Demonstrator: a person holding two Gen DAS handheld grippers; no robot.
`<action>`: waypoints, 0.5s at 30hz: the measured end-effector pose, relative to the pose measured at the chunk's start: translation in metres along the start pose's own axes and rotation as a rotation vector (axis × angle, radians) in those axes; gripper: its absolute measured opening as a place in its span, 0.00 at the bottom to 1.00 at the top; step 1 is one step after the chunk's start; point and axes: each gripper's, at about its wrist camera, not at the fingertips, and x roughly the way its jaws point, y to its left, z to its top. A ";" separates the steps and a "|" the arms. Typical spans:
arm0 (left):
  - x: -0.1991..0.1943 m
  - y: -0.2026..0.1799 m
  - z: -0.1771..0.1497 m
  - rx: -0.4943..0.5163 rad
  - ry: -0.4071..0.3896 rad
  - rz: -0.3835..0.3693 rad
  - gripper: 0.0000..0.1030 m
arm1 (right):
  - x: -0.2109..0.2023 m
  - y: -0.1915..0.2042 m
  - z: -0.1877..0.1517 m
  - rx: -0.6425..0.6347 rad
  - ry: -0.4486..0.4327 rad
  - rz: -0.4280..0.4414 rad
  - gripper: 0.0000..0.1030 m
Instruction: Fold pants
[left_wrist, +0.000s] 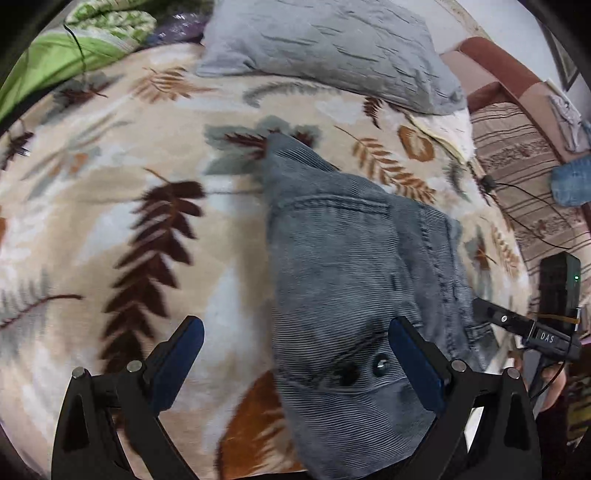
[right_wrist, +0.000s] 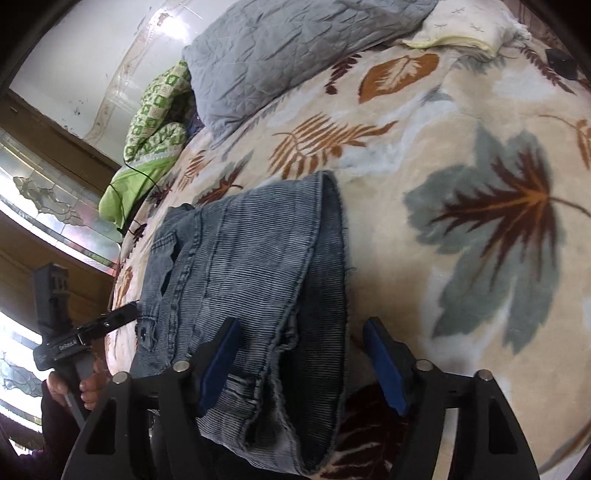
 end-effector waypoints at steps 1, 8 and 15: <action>0.003 -0.004 -0.001 0.011 0.005 -0.015 0.97 | 0.002 0.003 -0.001 -0.002 0.011 0.023 0.72; 0.018 -0.015 0.000 0.041 0.030 -0.070 0.94 | 0.021 0.025 -0.007 -0.042 0.030 0.089 0.75; 0.014 -0.027 -0.001 0.086 0.012 -0.072 0.66 | 0.023 0.047 -0.013 -0.096 -0.016 0.089 0.51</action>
